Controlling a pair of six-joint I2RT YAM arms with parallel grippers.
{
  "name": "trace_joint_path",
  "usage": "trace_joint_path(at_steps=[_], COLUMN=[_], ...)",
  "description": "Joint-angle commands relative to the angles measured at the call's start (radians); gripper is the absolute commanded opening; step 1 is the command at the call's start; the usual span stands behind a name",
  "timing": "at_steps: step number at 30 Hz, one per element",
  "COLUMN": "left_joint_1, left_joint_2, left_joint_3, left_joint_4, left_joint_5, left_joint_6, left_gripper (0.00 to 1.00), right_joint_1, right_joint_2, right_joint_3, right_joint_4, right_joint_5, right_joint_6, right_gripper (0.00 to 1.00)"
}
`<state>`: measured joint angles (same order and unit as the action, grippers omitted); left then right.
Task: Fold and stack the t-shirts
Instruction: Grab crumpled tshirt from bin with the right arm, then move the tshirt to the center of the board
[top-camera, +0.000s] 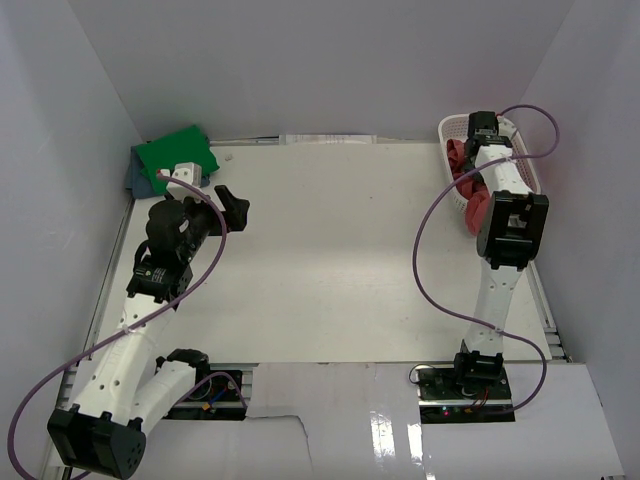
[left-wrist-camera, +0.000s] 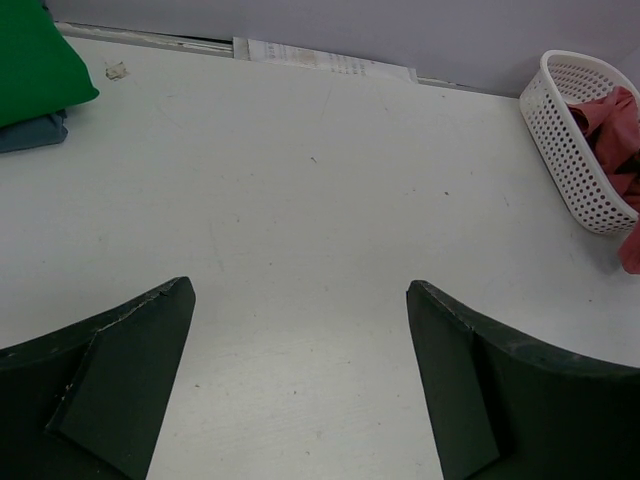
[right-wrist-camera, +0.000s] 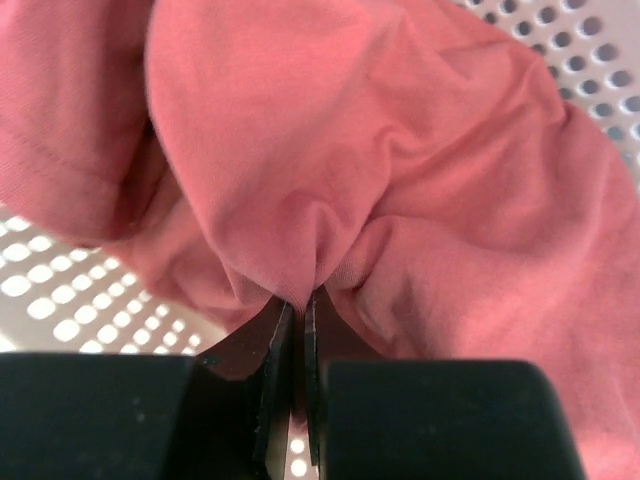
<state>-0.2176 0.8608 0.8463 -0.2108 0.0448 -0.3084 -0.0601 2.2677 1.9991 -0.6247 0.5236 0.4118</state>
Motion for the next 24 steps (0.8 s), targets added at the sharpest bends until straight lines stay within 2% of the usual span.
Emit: trace_joint_path(at_steps=[1, 6, 8, 10, 12, 16, 19, 20, 22, 24], left_joint_1=[0.004, 0.004, 0.004, 0.003, 0.004, 0.004, 0.004, 0.004, 0.004, 0.004], left_joint_2=[0.001, 0.006, 0.007, 0.007, 0.009, 0.014, 0.014, 0.014, 0.009, 0.009], left_joint_3=[0.02, 0.022, 0.022, 0.022, 0.02, 0.023, 0.022, 0.022, 0.022, 0.02], left_joint_4=[-0.004, -0.004, -0.002, -0.002, -0.002, -0.002, -0.002, -0.001, 0.001, 0.001], left_joint_5=[0.017, 0.026, 0.027, 0.027, 0.029, 0.036, 0.04, 0.038, 0.038, 0.038], left_joint_6=[0.005, 0.005, 0.005, 0.005, 0.005, 0.005, 0.005, 0.005, 0.005, 0.006], left_gripper=[0.98, 0.98, 0.98, 0.98, 0.98, 0.98, 0.98, 0.98, 0.98, 0.98], right_joint_1=[-0.004, 0.002, 0.003, 0.014, 0.042, 0.247, 0.343, 0.358, 0.379, 0.384], right_joint_2=[-0.12, -0.324, -0.39, -0.441, -0.54, -0.753, -0.937, -1.017, -1.101, -1.131], right_joint_3=[0.056, 0.015, 0.039, 0.058, 0.043, -0.097, -0.273, -0.351, -0.402, -0.453], right_joint_4=[0.005, 0.068, 0.056, 0.052, 0.057, 0.123, 0.221, 0.242, 0.26, 0.238], right_joint_5=[-0.097, -0.241, -0.348, -0.552, -0.655, -0.767, -0.855, -0.881, -0.957, -1.023], right_joint_6=[0.002, -0.027, -0.042, -0.05, -0.059, -0.128, -0.116, -0.105, -0.071, -0.061], right_gripper=[0.08, 0.08, 0.08, 0.08, 0.08, 0.08, 0.08, 0.08, 0.08, 0.08])
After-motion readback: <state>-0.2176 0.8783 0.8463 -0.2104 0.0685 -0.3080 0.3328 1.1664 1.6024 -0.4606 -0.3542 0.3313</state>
